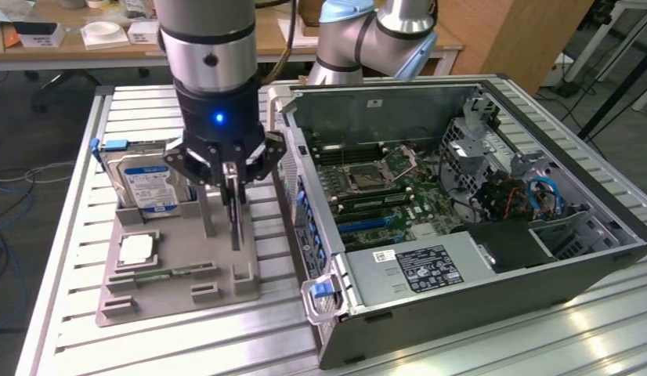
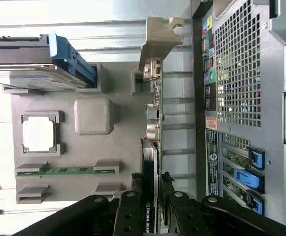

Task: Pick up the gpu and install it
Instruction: 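Pick up the gpu and move the gpu toward the slot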

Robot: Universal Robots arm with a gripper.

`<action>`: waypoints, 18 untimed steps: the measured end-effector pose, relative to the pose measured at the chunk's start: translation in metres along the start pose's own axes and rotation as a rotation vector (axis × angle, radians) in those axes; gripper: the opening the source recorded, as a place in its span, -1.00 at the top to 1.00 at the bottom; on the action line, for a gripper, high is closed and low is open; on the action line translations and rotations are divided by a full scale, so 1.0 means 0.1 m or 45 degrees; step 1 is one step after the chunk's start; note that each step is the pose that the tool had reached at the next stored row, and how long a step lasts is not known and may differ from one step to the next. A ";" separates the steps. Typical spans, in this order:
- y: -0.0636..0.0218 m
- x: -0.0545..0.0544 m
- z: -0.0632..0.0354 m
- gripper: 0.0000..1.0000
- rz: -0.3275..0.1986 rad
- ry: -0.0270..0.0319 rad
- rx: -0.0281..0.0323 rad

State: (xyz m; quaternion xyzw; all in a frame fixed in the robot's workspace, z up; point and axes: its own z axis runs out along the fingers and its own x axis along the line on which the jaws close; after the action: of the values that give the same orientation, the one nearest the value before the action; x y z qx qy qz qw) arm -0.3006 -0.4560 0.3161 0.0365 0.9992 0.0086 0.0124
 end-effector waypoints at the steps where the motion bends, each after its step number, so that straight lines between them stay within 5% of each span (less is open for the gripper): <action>1: 0.001 0.00 -0.043 0.48 0.000 0.0002 -0.0007; 8: 0.006 -0.01 -0.348 0.48 0.000 0.0004 -0.0052; 18: 0.012 -0.02 -0.655 0.48 0.000 0.0004 -0.0054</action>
State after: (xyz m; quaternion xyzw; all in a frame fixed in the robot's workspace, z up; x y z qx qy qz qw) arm -0.3006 -0.4560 0.3816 0.0365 0.9992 0.0107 0.0123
